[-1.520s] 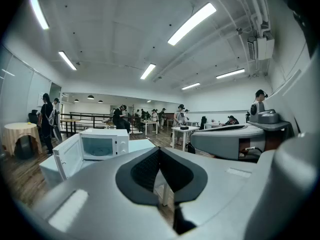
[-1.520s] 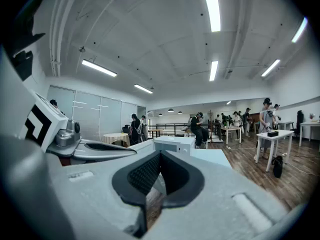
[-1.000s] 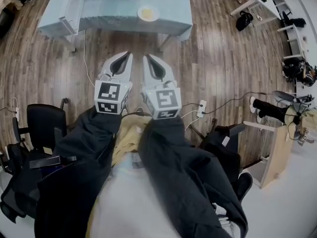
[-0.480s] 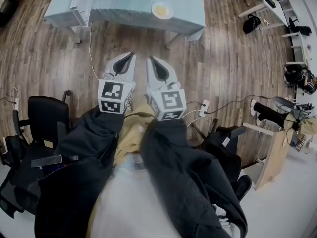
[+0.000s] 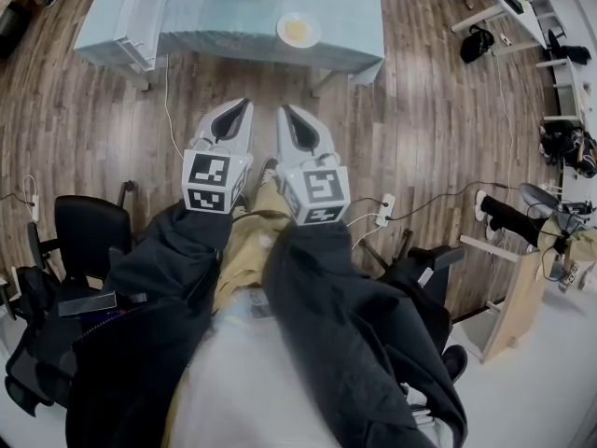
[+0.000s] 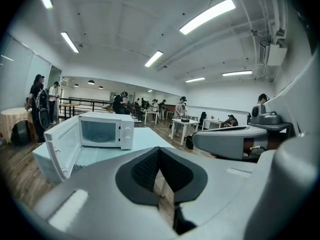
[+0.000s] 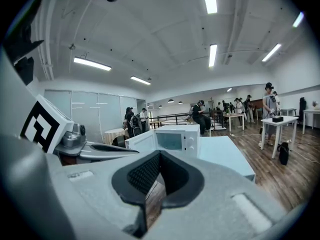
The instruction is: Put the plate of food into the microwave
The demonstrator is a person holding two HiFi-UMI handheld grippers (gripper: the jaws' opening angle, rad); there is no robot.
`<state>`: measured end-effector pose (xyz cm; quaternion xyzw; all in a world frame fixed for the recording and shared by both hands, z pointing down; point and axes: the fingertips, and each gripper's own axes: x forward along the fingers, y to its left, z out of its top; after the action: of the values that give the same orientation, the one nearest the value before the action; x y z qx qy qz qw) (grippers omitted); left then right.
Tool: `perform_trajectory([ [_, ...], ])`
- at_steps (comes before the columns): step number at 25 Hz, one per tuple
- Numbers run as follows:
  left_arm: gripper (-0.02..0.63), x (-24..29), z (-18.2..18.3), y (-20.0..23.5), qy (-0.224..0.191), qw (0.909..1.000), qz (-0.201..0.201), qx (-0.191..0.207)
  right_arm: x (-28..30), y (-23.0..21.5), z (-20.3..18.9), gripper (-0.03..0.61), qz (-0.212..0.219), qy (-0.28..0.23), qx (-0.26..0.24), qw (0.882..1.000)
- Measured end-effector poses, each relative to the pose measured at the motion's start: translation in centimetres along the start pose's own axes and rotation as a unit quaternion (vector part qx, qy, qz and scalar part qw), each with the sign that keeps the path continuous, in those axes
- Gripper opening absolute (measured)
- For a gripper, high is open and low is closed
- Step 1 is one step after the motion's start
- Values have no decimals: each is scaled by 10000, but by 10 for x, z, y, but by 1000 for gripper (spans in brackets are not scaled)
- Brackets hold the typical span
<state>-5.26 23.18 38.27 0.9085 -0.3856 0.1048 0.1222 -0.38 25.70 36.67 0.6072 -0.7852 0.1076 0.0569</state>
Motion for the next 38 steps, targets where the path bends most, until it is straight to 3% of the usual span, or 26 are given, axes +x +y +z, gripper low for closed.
perform_trajectory([
  [13, -2, 99, 56, 21, -106, 9990, 391, 187, 75, -85, 39, -2, 450, -73, -42, 9990],
  [27, -2, 155, 40, 24, 291, 9978, 601, -63, 107, -131, 17, -2, 765, 302, 176, 9965],
  [33, -3, 161, 28, 47, 487, 9962, 681, -239, 129, -126, 4, -2, 806, 534, 293, 9949],
  [38, -3, 189, 28, 70, 482, 9970, 495, -338, 157, -133, 1, -2, 646, 674, 220, 9954],
])
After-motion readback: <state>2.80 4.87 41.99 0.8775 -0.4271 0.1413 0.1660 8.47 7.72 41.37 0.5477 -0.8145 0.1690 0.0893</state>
